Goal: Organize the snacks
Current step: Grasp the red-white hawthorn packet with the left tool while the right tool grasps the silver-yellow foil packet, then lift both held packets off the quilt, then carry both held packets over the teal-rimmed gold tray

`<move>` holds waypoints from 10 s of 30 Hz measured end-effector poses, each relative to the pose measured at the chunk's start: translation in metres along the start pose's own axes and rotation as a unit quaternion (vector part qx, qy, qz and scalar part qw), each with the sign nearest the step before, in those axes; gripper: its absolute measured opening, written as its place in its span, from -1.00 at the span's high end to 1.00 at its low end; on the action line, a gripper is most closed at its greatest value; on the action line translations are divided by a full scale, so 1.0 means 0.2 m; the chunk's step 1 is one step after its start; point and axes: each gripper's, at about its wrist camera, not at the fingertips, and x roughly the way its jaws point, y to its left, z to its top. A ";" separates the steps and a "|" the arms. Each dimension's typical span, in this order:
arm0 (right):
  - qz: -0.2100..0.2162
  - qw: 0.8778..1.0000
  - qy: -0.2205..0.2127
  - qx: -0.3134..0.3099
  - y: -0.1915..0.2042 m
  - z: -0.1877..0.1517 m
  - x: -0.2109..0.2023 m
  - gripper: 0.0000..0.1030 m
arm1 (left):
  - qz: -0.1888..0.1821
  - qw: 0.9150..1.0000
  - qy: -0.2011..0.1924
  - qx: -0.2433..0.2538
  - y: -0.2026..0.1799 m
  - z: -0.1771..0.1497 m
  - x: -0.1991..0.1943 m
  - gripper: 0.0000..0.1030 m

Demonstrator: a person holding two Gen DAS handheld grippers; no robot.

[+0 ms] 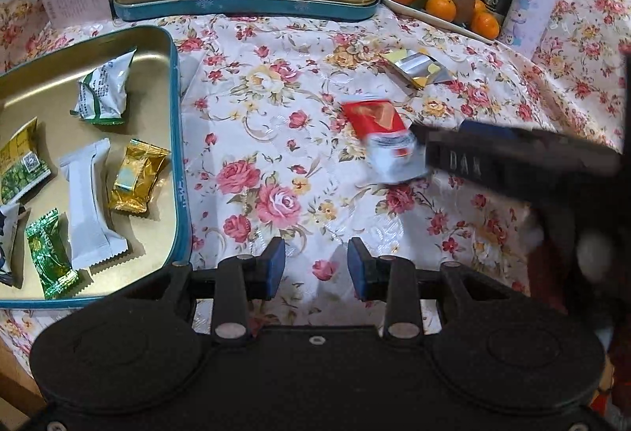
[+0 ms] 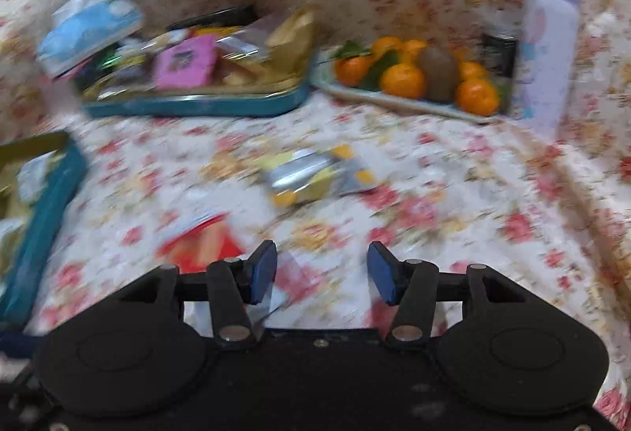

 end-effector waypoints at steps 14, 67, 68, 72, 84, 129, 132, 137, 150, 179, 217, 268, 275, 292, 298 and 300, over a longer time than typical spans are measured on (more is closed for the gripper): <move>-0.013 0.996 -0.054 0.070 -0.05 0.15 -0.05 -0.05 | 0.026 0.997 -0.027 0.073 -0.11 -0.06 0.00 0.13; -0.059 0.987 -0.072 0.130 -0.22 -0.15 -0.09 -0.08 | 0.019 0.990 -0.063 0.129 -0.16 0.24 0.07 0.13; -0.060 0.987 -0.074 0.126 -0.22 -0.16 -0.09 -0.09 | 0.017 0.989 -0.063 0.134 -0.18 0.24 0.08 0.13; -0.075 0.987 -0.095 0.103 -0.17 -0.19 -0.07 -0.18 | 0.008 0.986 -0.067 0.155 -0.23 0.25 0.09 0.12; -0.064 0.984 -0.123 0.114 -0.18 -0.23 -0.08 -0.23 | 0.018 0.983 -0.043 0.178 -0.28 0.26 0.21 0.03; -0.063 0.989 -0.103 0.085 -0.16 -0.20 -0.06 -0.46 | 0.023 0.997 -0.045 0.050 -0.08 -0.01 0.06 0.16; -0.083 0.991 -0.078 0.063 -0.12 -0.16 -0.04 -0.46 | 0.018 0.998 -0.043 0.044 -0.07 -0.01 0.06 0.16; -0.100 0.990 -0.009 0.095 -0.15 -0.01 -0.01 -0.43 | 0.027 0.997 -0.048 0.051 -0.09 -0.02 0.06 0.16; -0.120 0.989 0.057 0.057 -0.11 0.16 0.06 0.13 | 0.022 0.998 -0.047 0.048 -0.08 -0.02 0.06 0.16; -0.132 0.987 -0.068 0.060 0.01 -0.36 -0.26 0.03 | 0.054 0.993 -0.065 0.083 -0.14 -0.05 0.06 0.14; -0.077 0.993 -0.047 0.074 0.06 -0.43 -0.44 0.23 | 0.036 0.994 -0.044 0.090 -0.12 -0.10 -0.04 0.18; -0.014 0.998 -0.049 0.026 0.25 -0.50 -0.58 0.30 | 0.016 0.995 -0.043 0.086 0.01 -0.32 -0.30 0.18; 0.042 0.999 -0.014 0.013 0.41 -0.63 -0.71 0.30 | 0.031 0.996 -0.032 0.078 0.11 -0.45 -0.37 0.18; 0.150 0.987 0.028 -0.059 0.83 -0.60 -0.76 0.30 | 0.085 0.995 -0.054 0.004 0.50 -0.50 -0.57 0.18; 0.172 0.982 0.001 -0.078 0.96 -0.43 -0.72 0.30 | 0.131 0.987 -0.096 -0.011 0.69 -0.33 -0.65 0.18; 0.173 0.981 -0.009 -0.084 1.01 -0.37 -0.71 0.30 | 0.144 0.983 -0.111 -0.019 0.76 -0.26 -0.66 0.18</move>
